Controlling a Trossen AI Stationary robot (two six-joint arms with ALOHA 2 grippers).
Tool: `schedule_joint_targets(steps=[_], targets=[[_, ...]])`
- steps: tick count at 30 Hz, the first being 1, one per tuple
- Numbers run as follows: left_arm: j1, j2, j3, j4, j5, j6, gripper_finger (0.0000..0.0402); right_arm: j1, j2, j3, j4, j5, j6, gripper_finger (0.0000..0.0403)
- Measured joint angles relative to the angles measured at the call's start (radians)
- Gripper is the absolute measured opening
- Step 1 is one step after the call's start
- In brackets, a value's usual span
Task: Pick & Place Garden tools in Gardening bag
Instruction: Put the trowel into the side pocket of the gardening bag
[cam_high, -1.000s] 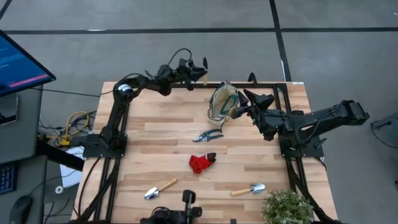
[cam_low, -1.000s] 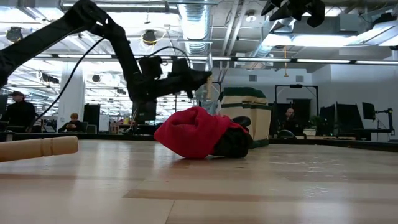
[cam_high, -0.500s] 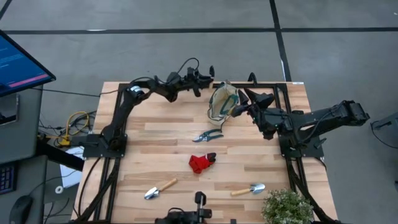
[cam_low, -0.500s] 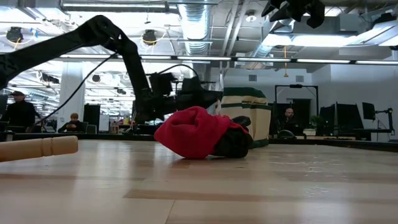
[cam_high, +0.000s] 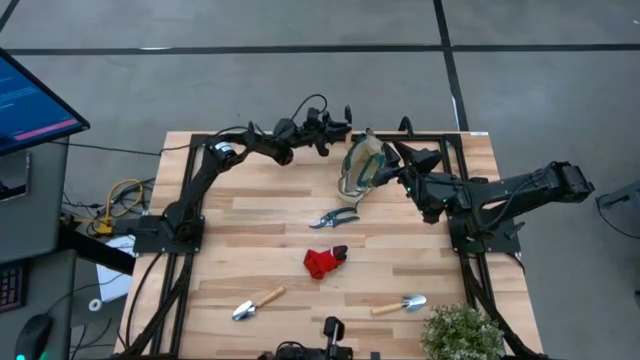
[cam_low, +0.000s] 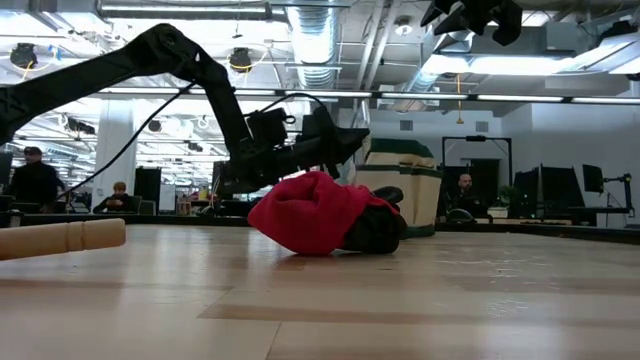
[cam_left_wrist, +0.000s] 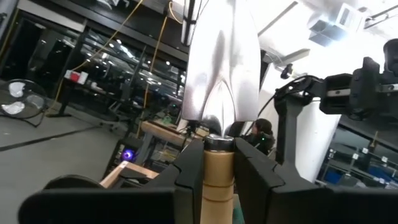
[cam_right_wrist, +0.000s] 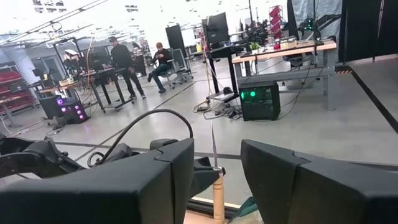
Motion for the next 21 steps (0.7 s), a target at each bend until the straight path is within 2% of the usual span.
schedule_joint_targets(steps=[21], targets=[[-0.041,0.000,0.000,0.002,-0.066,0.049,0.0066,0.000,0.000,0.000,0.009,0.000,0.002,0.0127]])
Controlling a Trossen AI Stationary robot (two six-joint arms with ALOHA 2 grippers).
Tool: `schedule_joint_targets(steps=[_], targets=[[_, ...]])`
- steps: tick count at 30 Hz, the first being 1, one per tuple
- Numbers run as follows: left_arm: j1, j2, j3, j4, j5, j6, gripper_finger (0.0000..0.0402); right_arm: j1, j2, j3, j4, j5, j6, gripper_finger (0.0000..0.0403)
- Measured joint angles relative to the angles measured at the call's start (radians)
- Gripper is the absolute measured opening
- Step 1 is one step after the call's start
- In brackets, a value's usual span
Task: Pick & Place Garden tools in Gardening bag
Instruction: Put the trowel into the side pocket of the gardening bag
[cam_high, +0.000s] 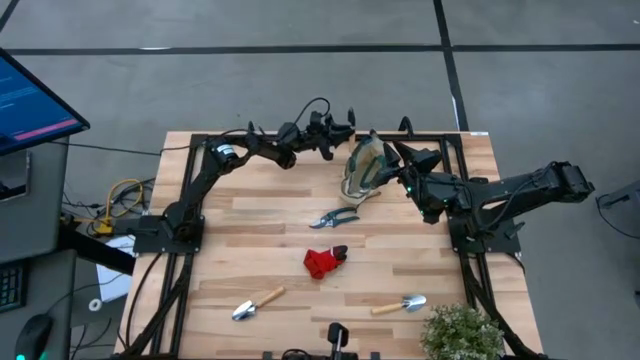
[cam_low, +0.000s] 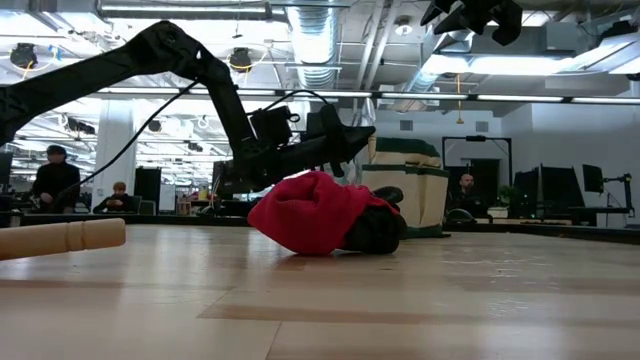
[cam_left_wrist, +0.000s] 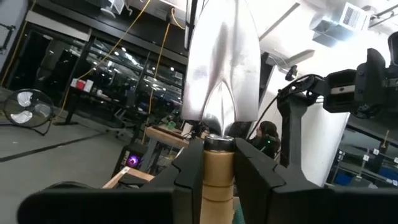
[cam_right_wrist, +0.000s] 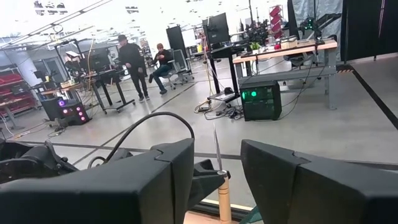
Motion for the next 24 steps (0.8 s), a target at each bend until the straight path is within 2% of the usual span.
schedule_joint_targets(steps=[5,9,12,14,19,24], targets=[[-0.002,0.000,0.000,0.000,0.013,-0.022,0.0067,0.000,0.000,0.000,0.000,0.000,0.000,0.0127],[0.009,0.000,0.000,0.018,0.188,-0.138,0.0066,0.002,0.000,0.000,0.000,-0.031,-0.005,0.0127],[0.007,0.000,0.000,0.019,0.273,-0.184,0.0062,0.002,0.000,0.000,-0.001,-0.055,-0.026,0.0127],[0.001,-0.013,-0.010,0.011,0.276,-0.185,0.0062,0.002,0.000,0.000,-0.001,-0.056,-0.027,0.0127],[-0.011,-0.098,-0.074,0.020,0.261,-0.080,0.0062,0.002,0.000,0.000,-0.004,-0.055,-0.051,0.0127],[-0.024,-0.124,-0.145,0.019,0.206,0.005,0.0062,-0.001,0.000,0.000,-0.004,-0.056,-0.071,0.0127]])
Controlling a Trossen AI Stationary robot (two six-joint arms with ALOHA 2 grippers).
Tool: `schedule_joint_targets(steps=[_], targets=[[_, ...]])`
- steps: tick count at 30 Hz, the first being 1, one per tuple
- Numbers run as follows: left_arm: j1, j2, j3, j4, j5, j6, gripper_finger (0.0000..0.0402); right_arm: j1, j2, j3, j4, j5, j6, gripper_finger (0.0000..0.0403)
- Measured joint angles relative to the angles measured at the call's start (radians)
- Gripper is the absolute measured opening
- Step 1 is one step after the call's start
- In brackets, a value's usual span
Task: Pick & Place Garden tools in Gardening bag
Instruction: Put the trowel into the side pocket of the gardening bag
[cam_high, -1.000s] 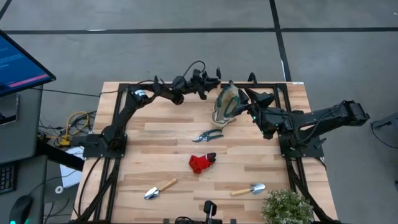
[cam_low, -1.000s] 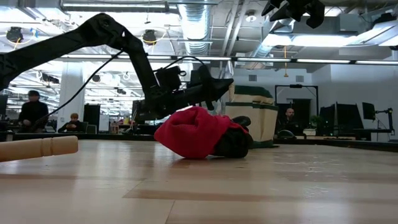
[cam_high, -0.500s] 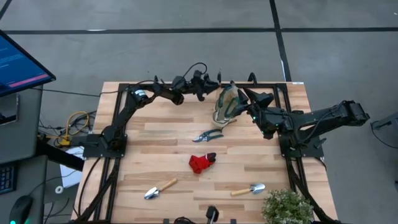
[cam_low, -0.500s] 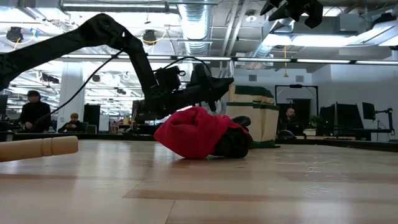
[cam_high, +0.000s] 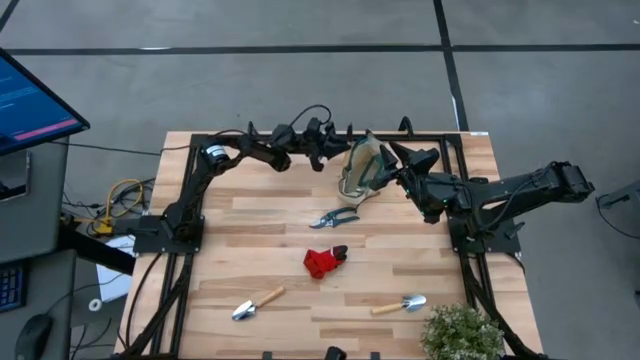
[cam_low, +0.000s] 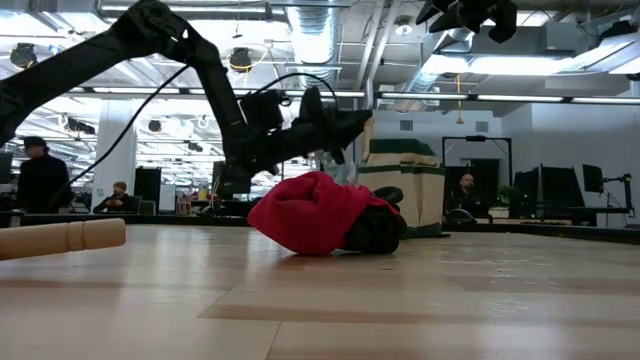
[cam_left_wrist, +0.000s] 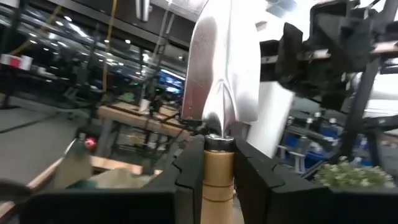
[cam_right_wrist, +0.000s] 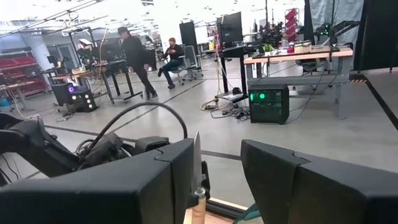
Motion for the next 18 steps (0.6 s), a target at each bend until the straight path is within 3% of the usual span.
schedule_joint_targets(steps=[6,18], targets=[[0.002,0.008,-0.060,0.000,-0.081,0.080,0.0062,-0.004,0.000,0.000,0.000,0.000,0.000,0.0127],[-0.002,0.008,-0.044,-0.001,-0.084,0.108,0.0064,-0.004,0.000,0.000,0.001,-0.029,0.000,0.0127]])
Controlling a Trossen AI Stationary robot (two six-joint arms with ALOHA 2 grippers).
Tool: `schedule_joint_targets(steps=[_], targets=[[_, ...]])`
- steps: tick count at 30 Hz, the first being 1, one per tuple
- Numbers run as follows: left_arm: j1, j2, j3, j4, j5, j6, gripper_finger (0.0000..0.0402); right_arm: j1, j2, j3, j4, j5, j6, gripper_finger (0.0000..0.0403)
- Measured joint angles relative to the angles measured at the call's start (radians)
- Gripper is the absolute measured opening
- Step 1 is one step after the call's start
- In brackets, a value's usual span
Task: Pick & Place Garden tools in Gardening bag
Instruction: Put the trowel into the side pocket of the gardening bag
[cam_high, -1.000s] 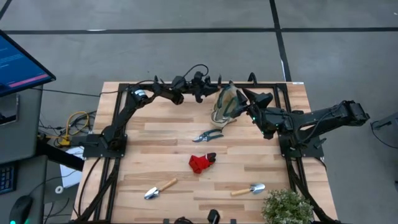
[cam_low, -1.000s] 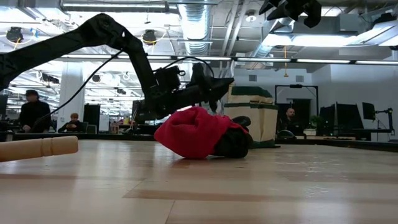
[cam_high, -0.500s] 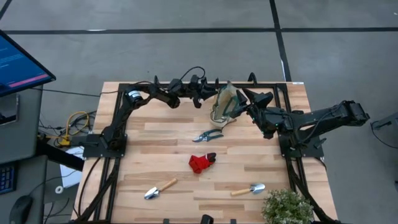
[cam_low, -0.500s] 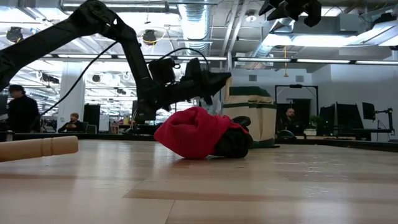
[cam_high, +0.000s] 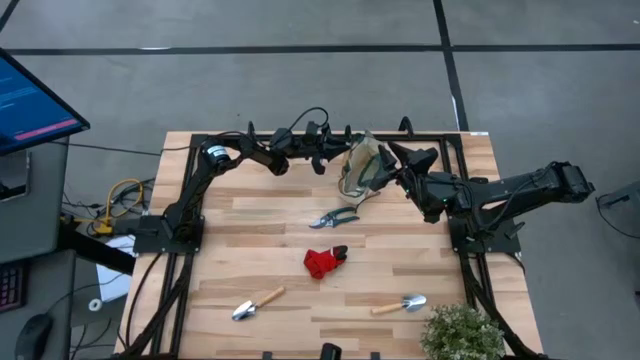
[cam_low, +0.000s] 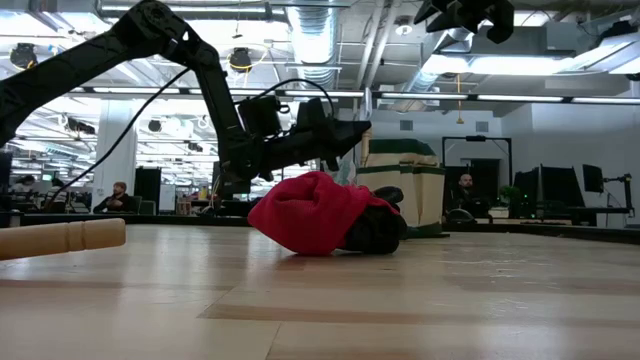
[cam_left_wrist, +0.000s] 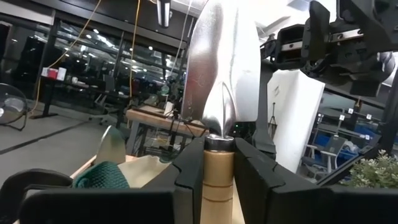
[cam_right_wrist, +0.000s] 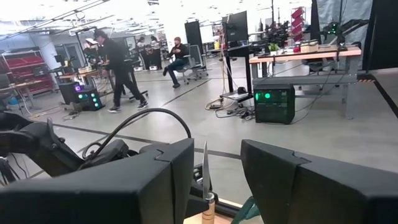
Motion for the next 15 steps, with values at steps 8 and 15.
schedule_joint_targets(steps=[8,15], targets=[[0.000,0.000,0.000,0.000,-0.003,0.018,0.0064,0.000,0.000,0.000,0.000,0.000,0.000,0.0127],[-0.014,0.000,0.000,0.000,-0.003,0.018,0.0064,0.000,0.000,0.000,0.002,0.000,0.000,0.0127]])
